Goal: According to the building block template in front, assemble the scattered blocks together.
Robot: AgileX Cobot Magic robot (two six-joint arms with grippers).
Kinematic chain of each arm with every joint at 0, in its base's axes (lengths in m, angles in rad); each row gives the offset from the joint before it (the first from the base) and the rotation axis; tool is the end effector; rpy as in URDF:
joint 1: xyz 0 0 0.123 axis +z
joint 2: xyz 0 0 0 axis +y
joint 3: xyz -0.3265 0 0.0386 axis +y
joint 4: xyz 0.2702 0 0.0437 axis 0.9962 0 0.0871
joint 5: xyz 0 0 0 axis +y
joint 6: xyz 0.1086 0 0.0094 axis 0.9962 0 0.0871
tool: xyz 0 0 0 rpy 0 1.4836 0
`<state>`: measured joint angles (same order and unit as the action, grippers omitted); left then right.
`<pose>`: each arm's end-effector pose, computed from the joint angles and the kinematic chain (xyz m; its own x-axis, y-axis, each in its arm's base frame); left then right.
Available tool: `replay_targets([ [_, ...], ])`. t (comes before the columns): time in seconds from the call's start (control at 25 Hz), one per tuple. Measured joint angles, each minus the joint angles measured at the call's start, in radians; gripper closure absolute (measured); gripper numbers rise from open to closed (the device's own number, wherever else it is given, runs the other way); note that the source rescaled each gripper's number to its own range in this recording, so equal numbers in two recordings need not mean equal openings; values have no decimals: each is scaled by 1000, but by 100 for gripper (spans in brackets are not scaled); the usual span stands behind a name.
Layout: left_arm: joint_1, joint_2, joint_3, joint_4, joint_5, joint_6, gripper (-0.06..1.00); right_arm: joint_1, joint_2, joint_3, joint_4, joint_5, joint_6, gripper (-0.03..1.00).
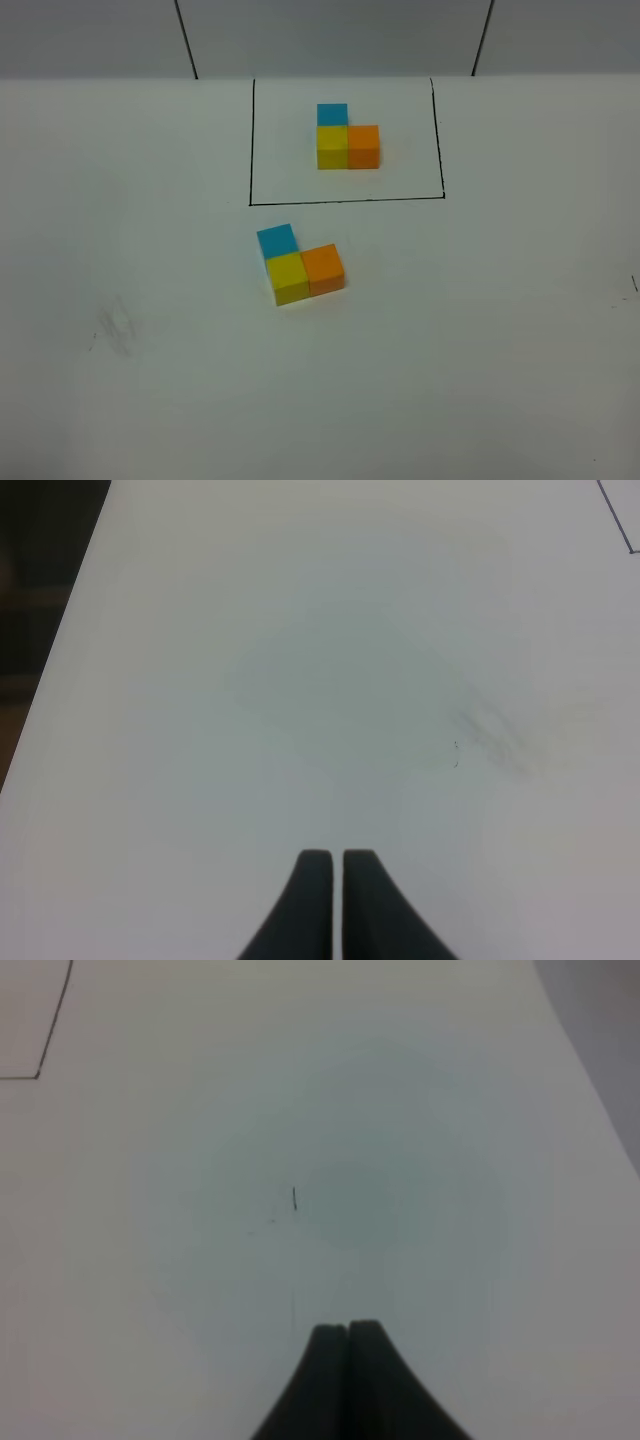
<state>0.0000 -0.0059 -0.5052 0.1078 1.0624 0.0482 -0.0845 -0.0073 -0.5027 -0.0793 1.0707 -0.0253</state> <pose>-0.0153 0.0102 0.2815 -0.4516 0.1002 -0.8866 -0.0389 0.9905 0.1318 -0.0161 -0.0062 0.2797 -0.4615 -0.0243 -0.8868 0.1169 0.9892 -0.0880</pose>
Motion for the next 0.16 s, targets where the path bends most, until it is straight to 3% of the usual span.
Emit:
replay_targets([
  [0.16,0,0,0,0,0,0,94,0,0,0,0,0,0,97],
])
